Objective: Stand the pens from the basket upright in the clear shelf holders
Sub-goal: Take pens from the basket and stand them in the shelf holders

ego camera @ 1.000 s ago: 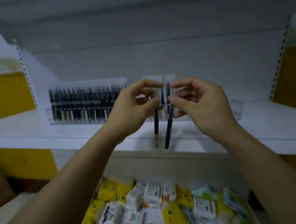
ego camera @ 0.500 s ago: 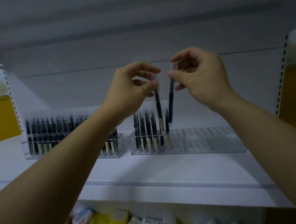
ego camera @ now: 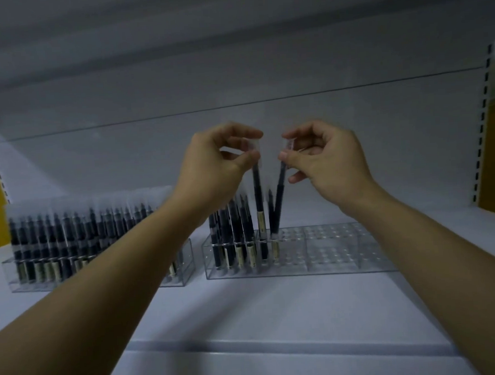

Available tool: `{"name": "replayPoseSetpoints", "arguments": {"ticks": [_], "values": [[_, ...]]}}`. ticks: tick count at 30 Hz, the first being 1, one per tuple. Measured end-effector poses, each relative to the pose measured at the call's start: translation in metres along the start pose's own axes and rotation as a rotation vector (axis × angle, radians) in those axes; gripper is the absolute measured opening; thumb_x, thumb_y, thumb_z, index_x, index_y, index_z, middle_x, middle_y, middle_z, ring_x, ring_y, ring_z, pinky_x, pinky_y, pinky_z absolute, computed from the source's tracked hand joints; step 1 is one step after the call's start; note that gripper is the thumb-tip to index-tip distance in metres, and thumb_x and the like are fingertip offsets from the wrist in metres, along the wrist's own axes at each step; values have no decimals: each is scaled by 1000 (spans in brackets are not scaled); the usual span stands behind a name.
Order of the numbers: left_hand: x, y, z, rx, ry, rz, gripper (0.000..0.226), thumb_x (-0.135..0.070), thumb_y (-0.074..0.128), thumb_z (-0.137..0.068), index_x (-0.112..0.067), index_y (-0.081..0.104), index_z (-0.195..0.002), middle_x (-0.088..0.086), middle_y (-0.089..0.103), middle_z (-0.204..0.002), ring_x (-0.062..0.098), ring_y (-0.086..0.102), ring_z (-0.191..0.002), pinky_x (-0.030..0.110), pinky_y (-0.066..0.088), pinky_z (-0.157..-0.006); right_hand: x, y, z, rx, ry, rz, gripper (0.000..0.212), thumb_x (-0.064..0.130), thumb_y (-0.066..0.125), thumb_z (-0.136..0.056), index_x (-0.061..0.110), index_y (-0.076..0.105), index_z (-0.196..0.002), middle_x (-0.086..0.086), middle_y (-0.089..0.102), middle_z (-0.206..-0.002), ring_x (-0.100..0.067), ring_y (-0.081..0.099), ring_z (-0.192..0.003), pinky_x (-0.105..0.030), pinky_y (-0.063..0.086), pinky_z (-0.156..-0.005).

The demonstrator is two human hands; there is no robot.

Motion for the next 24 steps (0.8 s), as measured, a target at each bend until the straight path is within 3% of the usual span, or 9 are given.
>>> {"name": "replayPoseSetpoints", "arguments": {"ticks": [8, 12, 14, 17, 20, 22, 24], "values": [[0, 1, 2, -2, 4, 13, 24, -13, 69, -85, -34, 68, -95, -10, 69, -94, 6, 70, -76, 20, 58, -63, -1, 0, 7, -14, -107, 104, 20, 13, 75, -83, 22, 65, -98, 5, 64, -81, -16, 68, -68, -34, 60, -61], [0, -1, 5, -13, 11, 38, 24, -11, 70, -84, -33, 69, -96, -11, 69, -91, 6, 70, -79, 20, 58, -69, 3, 12, 17, 58, -241, 349, 22, 25, 74, -83, 27, 65, -103, 16, 64, -87, -1, 63, -73, -14, 53, -67], [3, 0, 6, -17, 11, 9, 25, -11, 69, -85, -34, 68, -95, -12, 68, -92, 4, 69, -78, 16, 56, -66, 2, 19, 22, 101, -266, 393, 20, 26, 73, -85, 24, 67, -104, 15, 64, -88, -1, 62, -73, -18, 53, -67], [7, 5, 11, 6, 0, -72, 26, -12, 69, -86, -36, 66, -92, -12, 68, -92, 2, 68, -75, 15, 54, -57, 0, 21, 26, 107, -265, 394, 20, 23, 72, -86, 24, 66, -105, 13, 64, -89, -4, 62, -69, -24, 54, -67], [8, 11, 18, 35, 39, -199, 22, -17, 70, -86, -37, 65, -93, -13, 68, -92, -1, 67, -80, 20, 57, -67, -4, 17, 28, 90, -235, 375, 25, 22, 73, -85, 26, 64, -108, 16, 62, -87, -2, 62, -68, -14, 52, -63], [8, 11, 20, 26, 60, -283, 19, -23, 71, -84, -37, 64, -96, -16, 67, -92, -3, 63, -85, 19, 51, -75, -7, 16, 31, 93, -203, 357, 27, 20, 73, -84, 26, 63, -109, 19, 60, -84, 1, 62, -68, -7, 49, -63], [10, 10, 20, 18, 48, -330, 19, -28, 70, -85, -36, 63, -100, -19, 64, -92, -4, 61, -79, 18, 47, -70, -10, 18, 34, 114, -177, 353, 26, 21, 74, -84, 26, 63, -108, 20, 60, -83, 1, 62, -67, -6, 47, -63]]}}
Point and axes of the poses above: each hand's wrist, its own z-axis away from the middle knuckle, its own y-axis out of the palm, x = y × z, the point moved 4 cm from there along -z, towards the middle knuckle
